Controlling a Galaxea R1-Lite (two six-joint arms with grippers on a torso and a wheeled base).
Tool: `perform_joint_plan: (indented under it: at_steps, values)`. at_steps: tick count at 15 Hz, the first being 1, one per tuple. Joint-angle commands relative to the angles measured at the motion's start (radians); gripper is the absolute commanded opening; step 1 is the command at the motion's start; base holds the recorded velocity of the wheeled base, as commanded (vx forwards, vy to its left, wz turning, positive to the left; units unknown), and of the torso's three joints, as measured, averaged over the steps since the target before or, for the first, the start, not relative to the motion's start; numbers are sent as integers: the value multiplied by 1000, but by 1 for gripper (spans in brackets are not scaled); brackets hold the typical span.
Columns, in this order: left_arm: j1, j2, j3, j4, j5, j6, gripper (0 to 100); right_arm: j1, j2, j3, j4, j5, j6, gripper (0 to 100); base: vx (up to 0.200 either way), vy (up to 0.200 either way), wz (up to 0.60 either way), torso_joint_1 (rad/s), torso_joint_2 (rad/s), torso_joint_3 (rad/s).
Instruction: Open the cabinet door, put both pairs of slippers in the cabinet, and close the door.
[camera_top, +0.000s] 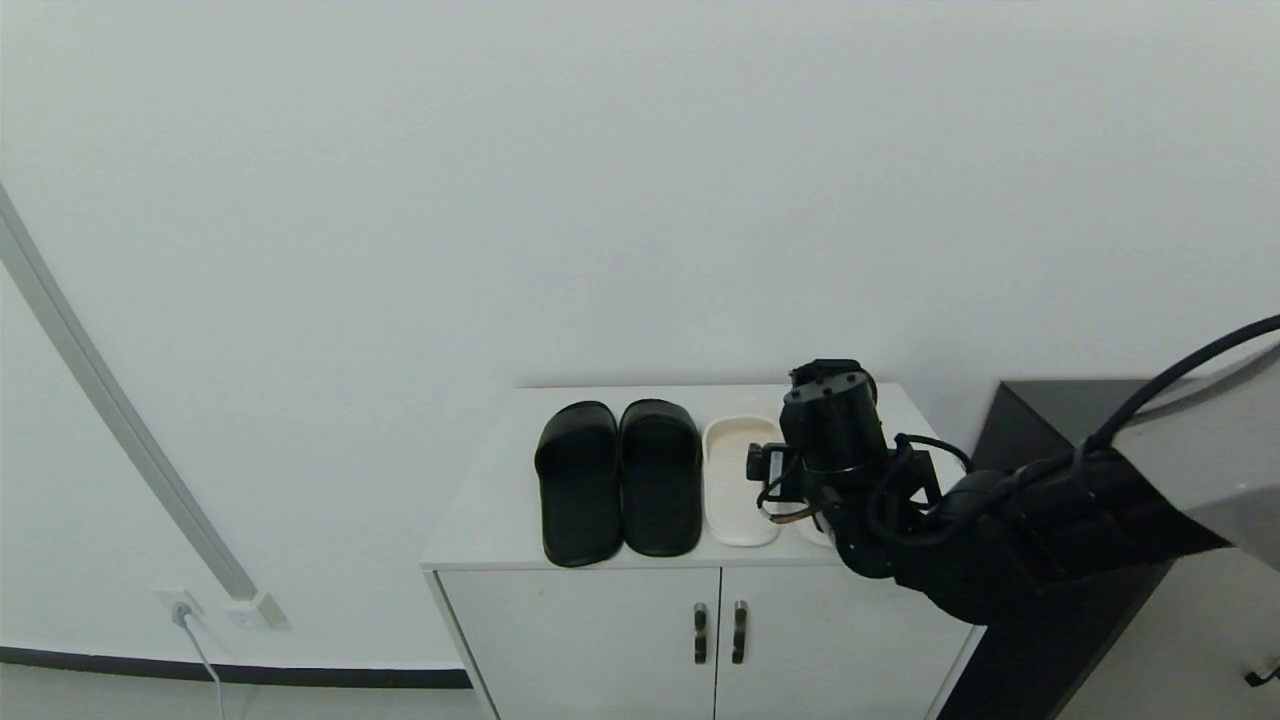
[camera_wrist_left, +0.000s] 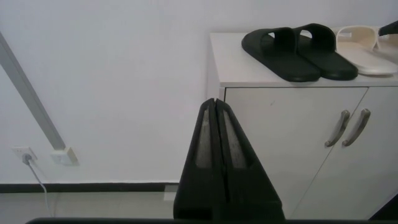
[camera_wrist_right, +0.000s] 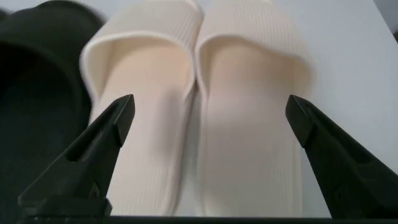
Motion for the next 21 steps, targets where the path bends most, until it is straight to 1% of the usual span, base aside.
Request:
perform_joint_plan:
  at_steps: [1,5,6,9,13,14,18,21]
  values:
    - [0,1,0,0,0,0,0,-33,121,-94,-4,-8,-11,100,0,0,0,0,0,0]
    - [0,1,0,0,0,0,0,-59,221,-231,-4,-8,-48,100,0,0,0,0,0,0]
    - [0,0,0,0,0,-14,0,-71,244,-261,-4,-8,-49,100,0,0,0,0,0,0]
    - [0,0,0,0,0,-16,0,-84,273,-314,-6,-8,-71,100,0,0,0,0,0,0]
    - [0,0,-2,0,0,-14,0,-90,297,-340,-15,-8,-86,100,0,0,0,0,0,0]
    - [0,0,-2,0,0,-16,0,-90,302,-349,-21,-8,-86,0,0,0,0,0,0,0]
    - [0,0,-2,0,0,-14,0,-90,297,-347,-21,-20,-86,0,0,0,0,0,0,0]
    - [0,0,0,0,0,-16,0,-90,253,-327,-21,-33,-86,0,0,0,0,0,0,0]
